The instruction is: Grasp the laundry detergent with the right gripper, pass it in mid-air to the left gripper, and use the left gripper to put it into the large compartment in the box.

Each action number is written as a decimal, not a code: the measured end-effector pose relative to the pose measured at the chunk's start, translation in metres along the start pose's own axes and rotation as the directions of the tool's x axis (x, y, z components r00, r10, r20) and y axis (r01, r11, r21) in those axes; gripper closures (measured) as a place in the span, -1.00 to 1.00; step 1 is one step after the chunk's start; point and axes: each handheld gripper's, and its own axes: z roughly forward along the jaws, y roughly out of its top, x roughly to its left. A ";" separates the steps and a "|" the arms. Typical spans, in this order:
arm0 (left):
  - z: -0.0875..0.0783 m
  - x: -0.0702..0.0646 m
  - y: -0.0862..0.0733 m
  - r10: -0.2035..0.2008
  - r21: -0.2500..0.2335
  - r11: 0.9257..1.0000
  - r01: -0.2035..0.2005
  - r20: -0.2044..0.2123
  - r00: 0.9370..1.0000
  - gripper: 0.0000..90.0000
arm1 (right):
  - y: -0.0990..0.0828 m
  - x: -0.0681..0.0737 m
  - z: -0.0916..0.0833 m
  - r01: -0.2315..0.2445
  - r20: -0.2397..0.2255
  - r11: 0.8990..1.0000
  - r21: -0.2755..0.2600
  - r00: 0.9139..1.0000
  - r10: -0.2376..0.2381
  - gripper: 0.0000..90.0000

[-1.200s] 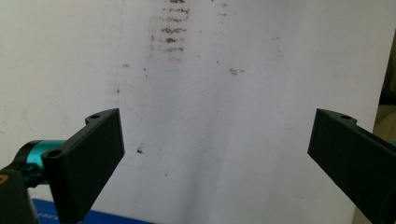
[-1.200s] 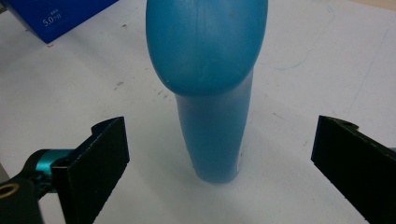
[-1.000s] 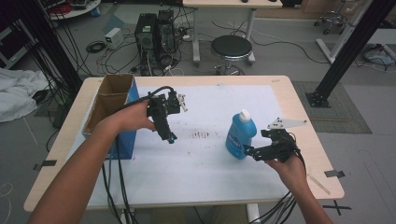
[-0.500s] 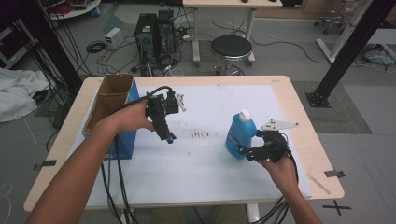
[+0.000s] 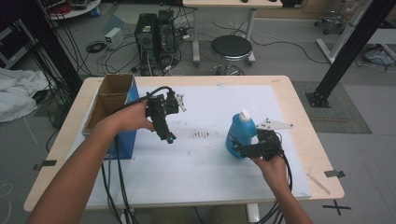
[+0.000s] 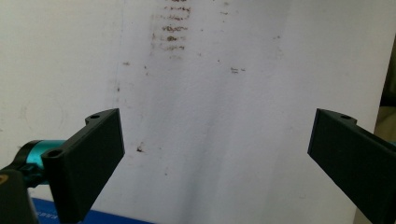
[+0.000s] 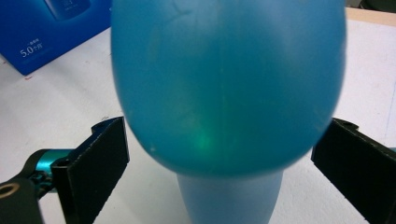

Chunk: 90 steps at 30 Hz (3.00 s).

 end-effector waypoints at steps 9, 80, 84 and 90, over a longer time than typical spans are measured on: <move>0.002 0.000 -0.001 0.000 -0.001 1.000 0.000 0.002 1.000 -0.92 | -0.006 0.001 0.008 -0.004 0.039 0.999 -0.050 0.999 0.006 -0.90; 0.002 -0.002 -0.002 -0.017 -0.017 1.000 0.018 0.012 1.000 -0.92 | 0.005 0.002 -0.001 0.123 -0.051 0.990 -0.061 0.991 -0.127 -0.01; -0.001 -0.003 0.000 -0.015 -0.021 1.000 0.015 0.007 1.000 -0.92 | 0.012 -0.003 -0.009 0.123 -0.104 0.990 -0.072 0.986 -0.130 -0.01; -0.007 -0.007 0.008 -0.011 -0.020 1.000 0.011 0.020 1.000 -0.92 | 0.021 -0.015 -0.017 0.136 -0.228 0.988 -0.079 0.962 -0.151 -0.01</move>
